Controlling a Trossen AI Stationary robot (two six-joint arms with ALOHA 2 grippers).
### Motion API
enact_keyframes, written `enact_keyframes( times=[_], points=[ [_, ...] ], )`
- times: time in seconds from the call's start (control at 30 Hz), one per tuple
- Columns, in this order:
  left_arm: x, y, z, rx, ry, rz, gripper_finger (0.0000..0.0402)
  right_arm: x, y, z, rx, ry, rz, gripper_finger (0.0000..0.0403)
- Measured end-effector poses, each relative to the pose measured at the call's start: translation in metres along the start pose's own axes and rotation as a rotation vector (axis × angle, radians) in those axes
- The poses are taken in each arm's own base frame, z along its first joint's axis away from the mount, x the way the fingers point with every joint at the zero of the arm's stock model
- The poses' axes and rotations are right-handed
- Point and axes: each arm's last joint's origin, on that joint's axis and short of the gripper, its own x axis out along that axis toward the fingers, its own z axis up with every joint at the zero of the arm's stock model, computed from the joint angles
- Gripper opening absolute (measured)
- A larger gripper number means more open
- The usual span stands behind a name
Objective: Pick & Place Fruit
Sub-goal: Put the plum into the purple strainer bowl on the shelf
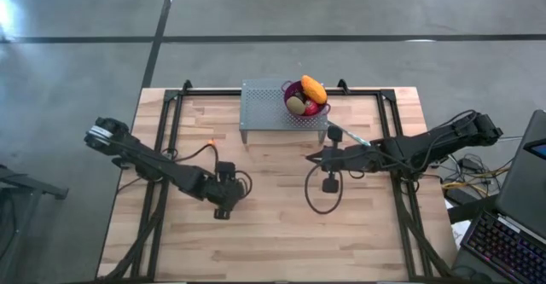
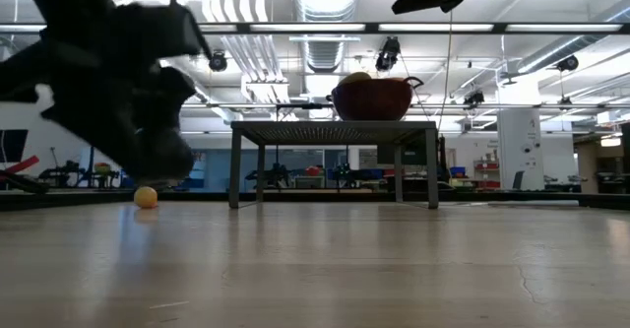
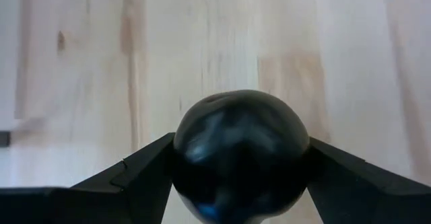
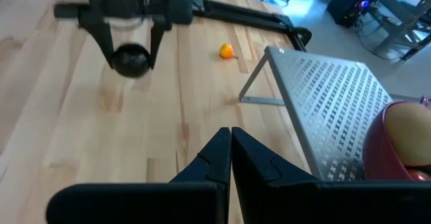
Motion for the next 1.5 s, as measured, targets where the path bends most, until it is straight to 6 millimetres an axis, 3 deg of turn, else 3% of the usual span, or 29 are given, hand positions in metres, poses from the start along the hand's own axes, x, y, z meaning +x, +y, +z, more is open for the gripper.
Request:
enact_keyframes(
  times=[0.53,1.0,1.23,1.5],
  points=[
    [-0.022,0.008,0.045,-0.130,-0.266,0.248,0.0296,-0.001,0.000,-0.014,-0.002,0.138,-0.003,0.0008],
    [-0.031,0.036,0.084,-0.174,-0.590,0.380,0.0296,-0.004,-0.004,-0.027,0.042,0.252,-0.099,0.0009],
    [-0.035,0.066,0.098,-0.212,-0.661,0.468,0.0296,-0.007,-0.007,-0.036,0.066,0.329,-0.176,0.0008],
    [-0.053,0.124,0.122,-0.115,-0.682,0.559,0.0296,-0.009,-0.008,-0.042,0.077,0.382,-0.194,0.0008]
  ],
)
